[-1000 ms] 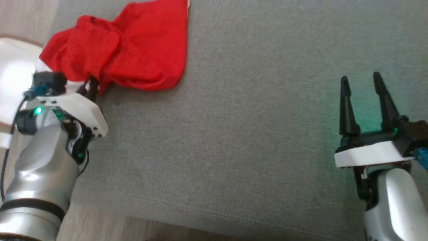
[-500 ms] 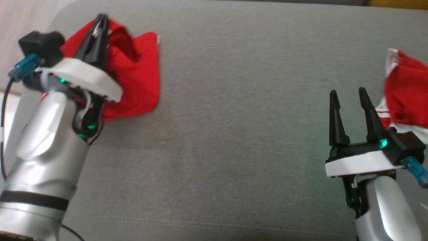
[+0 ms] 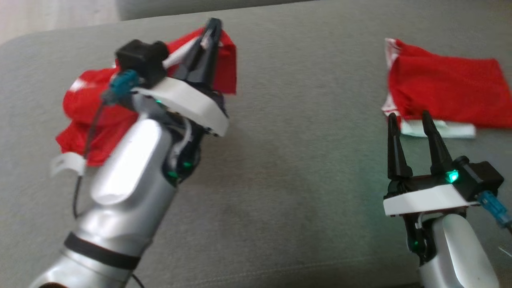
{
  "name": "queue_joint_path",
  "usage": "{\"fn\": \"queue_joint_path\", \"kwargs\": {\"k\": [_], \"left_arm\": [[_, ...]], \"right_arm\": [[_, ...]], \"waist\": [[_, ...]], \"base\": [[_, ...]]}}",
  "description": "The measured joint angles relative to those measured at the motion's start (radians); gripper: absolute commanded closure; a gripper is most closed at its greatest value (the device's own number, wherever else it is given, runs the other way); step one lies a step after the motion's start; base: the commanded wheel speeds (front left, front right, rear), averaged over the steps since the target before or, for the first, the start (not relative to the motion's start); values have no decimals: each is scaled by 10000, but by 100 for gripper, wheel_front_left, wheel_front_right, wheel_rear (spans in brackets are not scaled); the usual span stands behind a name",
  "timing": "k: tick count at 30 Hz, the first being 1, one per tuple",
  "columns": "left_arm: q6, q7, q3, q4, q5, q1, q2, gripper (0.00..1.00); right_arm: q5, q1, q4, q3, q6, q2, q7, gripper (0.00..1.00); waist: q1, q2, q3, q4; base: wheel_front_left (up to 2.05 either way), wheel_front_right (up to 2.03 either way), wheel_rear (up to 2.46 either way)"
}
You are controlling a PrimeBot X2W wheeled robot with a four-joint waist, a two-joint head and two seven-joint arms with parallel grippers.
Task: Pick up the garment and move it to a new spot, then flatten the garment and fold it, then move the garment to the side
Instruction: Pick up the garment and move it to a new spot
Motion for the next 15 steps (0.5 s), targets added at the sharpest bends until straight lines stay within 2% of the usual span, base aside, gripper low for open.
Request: {"fn": "queue_joint_path", "kwargs": {"k": [6, 15], "left_arm": [[65, 10, -616, 512, 305, -221, -516, 100], [90, -232, -1496, 1340, 508, -814, -895, 100]], "right_arm": [[318, -49, -121, 188, 0, -2, -2, 0], [516, -229, -282, 357, 0, 2, -13, 0]], "waist": [[0, 0, 233, -899], [0, 0, 630, -1947]], "base": [[0, 0, 0], [0, 0, 0]]}}
